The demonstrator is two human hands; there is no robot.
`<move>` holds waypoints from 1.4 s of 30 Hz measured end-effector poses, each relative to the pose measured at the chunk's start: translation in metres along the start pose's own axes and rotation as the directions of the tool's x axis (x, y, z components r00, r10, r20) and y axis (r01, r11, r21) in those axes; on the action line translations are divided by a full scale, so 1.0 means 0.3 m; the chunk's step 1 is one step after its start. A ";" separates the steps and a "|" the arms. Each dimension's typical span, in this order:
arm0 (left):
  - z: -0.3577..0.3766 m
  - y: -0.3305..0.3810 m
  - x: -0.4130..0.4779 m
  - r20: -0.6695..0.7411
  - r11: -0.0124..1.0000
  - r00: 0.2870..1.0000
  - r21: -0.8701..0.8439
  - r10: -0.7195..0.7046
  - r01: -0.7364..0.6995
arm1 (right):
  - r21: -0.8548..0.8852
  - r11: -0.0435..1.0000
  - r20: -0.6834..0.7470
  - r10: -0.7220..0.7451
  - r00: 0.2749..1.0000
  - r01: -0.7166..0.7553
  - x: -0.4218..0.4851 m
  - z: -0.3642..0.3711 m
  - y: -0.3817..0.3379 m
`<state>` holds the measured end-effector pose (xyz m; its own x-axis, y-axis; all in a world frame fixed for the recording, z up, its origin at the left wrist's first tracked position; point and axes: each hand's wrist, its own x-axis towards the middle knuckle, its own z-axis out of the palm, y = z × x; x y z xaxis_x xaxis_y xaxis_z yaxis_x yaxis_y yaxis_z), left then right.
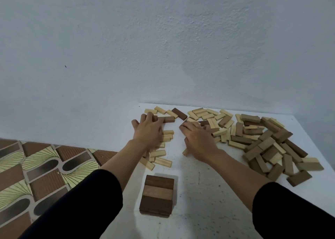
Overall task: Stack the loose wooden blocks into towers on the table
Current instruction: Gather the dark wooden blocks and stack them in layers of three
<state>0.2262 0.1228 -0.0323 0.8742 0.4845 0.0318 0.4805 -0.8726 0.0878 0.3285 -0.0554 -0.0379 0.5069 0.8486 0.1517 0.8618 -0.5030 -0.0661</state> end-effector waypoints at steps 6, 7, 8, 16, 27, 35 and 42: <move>-0.022 0.012 0.029 -0.078 0.989 0.996 -0.143 -0.036 0.024 | 0.191 0.982 -0.062 0.018 0.998 -0.006 0.004 0.001 0.004; -0.023 0.015 0.033 -0.067 0.992 0.997 -0.127 -0.029 0.020 | 0.192 0.981 -0.075 0.036 0.997 -0.021 0.009 -0.001 0.003; -0.023 0.019 0.036 -0.049 0.994 0.999 -0.113 -0.020 0.015 | 0.180 0.983 -0.077 0.048 0.996 -0.034 0.014 -0.003 0.000; 0.009 0.013 0.021 -0.041 0.928 0.990 -0.354 -0.139 0.115 | 0.142 0.989 -0.147 0.067 0.987 -0.046 0.021 0.032 -0.033; -0.053 0.044 -0.042 -0.188 0.805 0.976 -0.593 -0.112 -0.022 | 0.202 0.972 -0.171 0.158 0.972 -0.122 0.055 0.033 -0.045; -0.121 0.082 -0.089 -0.111 0.768 0.987 -0.640 -0.116 0.018 | 0.659 0.739 -0.254 0.395 0.883 -0.141 -0.002 -0.052 -0.049; -0.156 0.175 -0.188 0.078 0.828 0.973 -0.542 0.216 -0.140 | 0.748 0.624 -0.124 0.469 0.875 -0.228 -0.271 -0.102 0.003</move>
<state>0.1988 0.0525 0.0171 0.9600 0.2787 -0.0277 0.2374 -0.7573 0.6084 0.2874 -0.1299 -0.0200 0.8448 0.4858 0.2242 0.4370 -0.3846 -0.8131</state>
